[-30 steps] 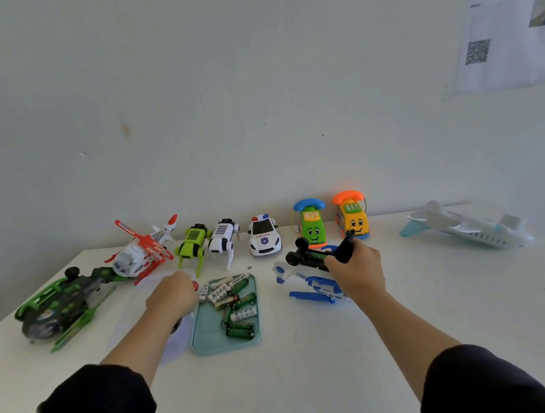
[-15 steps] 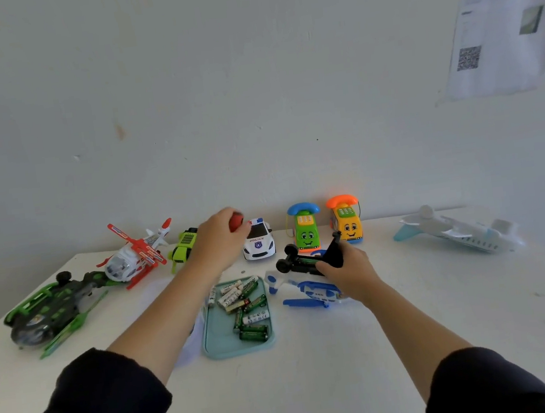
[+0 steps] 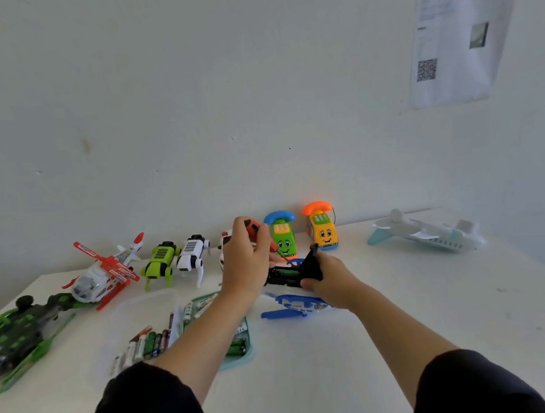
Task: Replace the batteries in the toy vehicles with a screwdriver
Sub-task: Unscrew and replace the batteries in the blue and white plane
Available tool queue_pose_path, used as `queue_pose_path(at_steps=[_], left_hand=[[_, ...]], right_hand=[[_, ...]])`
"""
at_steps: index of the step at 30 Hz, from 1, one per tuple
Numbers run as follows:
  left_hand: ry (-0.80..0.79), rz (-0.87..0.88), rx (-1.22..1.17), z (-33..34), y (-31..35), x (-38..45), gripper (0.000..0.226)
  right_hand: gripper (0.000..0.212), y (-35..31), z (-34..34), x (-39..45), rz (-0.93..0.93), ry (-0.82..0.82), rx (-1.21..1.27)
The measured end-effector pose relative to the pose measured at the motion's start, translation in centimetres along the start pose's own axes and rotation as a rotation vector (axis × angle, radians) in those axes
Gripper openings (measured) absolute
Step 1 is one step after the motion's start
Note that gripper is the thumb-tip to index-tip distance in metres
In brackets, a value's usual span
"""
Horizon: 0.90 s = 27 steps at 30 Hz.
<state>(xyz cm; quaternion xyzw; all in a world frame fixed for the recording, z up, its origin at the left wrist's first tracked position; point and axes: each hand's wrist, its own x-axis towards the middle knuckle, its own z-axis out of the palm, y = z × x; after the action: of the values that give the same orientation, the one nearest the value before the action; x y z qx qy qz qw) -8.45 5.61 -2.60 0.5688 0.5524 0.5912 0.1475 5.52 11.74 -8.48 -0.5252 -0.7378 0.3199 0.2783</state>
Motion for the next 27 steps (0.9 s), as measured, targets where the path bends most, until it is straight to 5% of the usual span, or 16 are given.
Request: queue_pose_path(at_steps=[27], left_hand=[[0.094,0.137,0.163,1.3,-1.1,0.2,0.012]], right_hand=[[0.039,-0.2,0.2,0.2,-0.039,-0.027,-0.022]])
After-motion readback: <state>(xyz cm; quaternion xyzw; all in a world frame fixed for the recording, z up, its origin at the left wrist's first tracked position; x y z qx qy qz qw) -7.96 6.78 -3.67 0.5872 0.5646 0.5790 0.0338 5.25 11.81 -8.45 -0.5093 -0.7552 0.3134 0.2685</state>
